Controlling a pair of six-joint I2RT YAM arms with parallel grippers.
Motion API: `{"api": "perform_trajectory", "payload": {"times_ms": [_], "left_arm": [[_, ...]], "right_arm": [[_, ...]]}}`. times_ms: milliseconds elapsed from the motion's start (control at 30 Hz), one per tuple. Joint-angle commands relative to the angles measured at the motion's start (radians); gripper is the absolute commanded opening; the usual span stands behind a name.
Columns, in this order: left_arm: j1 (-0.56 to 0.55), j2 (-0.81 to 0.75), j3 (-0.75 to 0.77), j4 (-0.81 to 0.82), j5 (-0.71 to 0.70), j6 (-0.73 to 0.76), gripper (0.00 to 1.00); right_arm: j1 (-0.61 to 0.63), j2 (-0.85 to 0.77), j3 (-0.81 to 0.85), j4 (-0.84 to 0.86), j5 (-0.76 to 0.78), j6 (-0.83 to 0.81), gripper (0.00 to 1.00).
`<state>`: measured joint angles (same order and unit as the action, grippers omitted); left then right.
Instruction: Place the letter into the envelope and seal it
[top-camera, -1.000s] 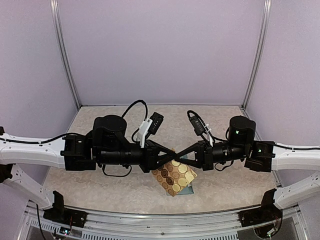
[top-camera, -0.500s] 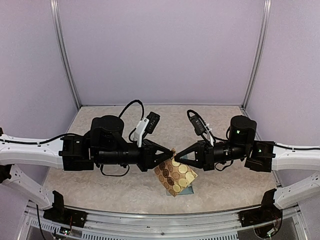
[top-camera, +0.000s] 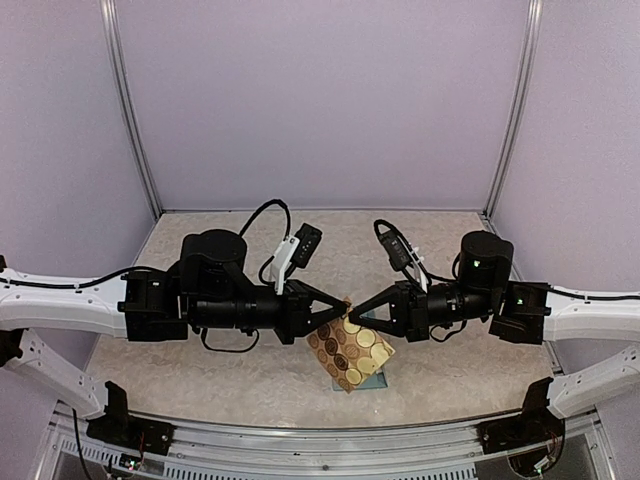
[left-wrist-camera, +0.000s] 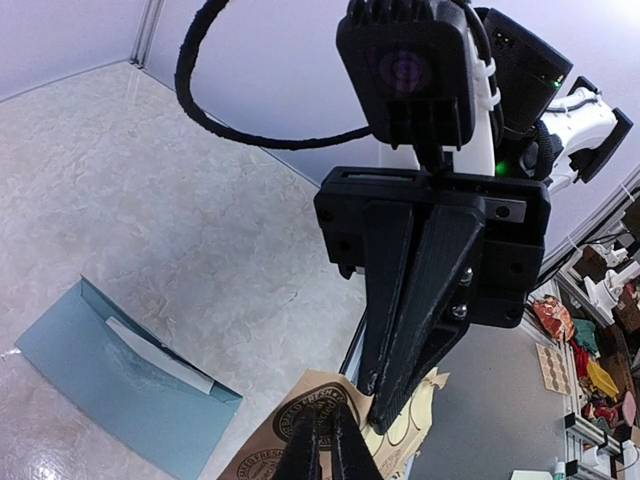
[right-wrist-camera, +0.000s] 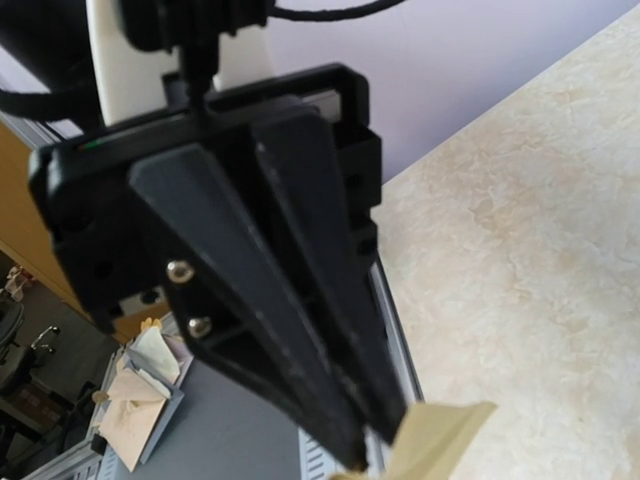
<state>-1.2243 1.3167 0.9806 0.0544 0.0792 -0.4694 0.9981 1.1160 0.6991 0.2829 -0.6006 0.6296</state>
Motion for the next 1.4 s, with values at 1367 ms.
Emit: {"api": "perform_trajectory", "payload": {"times_ms": [1367], "left_arm": [[0.063, -0.163, -0.104, -0.085, -0.201, -0.073, 0.0]], "right_arm": [[-0.018, -0.021, -0.008, -0.109, 0.19, 0.009, 0.0]]}}
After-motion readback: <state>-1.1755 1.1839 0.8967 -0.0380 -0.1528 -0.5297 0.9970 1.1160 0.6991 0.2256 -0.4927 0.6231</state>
